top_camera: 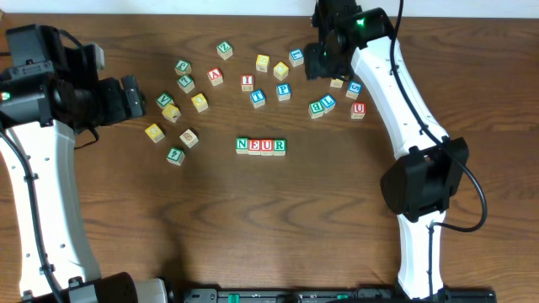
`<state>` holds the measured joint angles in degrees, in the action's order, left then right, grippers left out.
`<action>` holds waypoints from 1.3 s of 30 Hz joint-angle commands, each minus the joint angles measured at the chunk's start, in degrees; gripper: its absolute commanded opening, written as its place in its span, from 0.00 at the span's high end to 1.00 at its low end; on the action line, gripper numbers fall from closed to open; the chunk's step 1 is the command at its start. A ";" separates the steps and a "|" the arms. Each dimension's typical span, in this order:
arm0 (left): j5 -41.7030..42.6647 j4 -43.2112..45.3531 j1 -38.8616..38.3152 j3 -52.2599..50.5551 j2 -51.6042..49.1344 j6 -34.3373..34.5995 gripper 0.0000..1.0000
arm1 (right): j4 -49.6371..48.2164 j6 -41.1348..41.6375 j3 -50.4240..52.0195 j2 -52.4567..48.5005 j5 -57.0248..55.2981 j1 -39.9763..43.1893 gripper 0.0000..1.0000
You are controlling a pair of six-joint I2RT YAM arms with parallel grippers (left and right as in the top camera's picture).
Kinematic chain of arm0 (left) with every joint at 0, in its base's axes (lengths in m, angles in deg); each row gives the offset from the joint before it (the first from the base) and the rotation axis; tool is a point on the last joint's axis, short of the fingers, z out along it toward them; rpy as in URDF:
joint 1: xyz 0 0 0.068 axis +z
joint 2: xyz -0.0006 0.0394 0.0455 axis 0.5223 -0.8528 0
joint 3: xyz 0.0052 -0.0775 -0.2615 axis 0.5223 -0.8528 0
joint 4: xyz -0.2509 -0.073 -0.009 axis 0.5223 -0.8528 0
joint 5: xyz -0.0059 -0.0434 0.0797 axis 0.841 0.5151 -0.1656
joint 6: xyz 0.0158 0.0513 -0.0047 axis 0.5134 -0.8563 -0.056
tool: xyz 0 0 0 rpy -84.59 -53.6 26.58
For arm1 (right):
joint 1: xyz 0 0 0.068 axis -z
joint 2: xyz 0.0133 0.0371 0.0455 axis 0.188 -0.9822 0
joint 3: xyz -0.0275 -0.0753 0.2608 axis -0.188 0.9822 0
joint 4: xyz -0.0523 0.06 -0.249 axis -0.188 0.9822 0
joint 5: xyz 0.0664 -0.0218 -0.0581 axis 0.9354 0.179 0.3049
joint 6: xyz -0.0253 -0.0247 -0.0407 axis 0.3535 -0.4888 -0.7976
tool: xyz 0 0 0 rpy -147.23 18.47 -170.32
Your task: Spell out NEURIPS
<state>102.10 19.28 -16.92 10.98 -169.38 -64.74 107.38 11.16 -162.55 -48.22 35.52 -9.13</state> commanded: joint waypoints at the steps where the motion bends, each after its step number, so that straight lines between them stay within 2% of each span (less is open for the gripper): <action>1: 0.68 0.28 0.13 1.33 0.39 0.07 0.02 | -2.23 -0.46 -0.94 -2.60 2.08 -1.16 0.45; 14: 0.68 2.03 0.15 1.33 0.37 0.07 0.02 | -9.11 0.74 -0.94 -5.66 3.54 -7.28 0.46; 22: 0.68 2.21 0.13 1.33 0.37 0.07 0.02 | -8.57 0.74 -0.94 -5.68 0.96 -8.52 0.47; 27: 0.68 1.68 0.13 1.25 0.37 0.09 0.02 | -3.67 0.55 -1.84 -4.52 0.94 -6.88 0.46; 39: 0.68 1.33 0.13 0.61 0.37 0.09 0.03 | 12.92 0.31 -5.03 1.49 0.59 2.89 0.43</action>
<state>102.10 20.75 -16.92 10.98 -169.38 -64.74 118.92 11.45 -166.05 -49.88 36.92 -8.43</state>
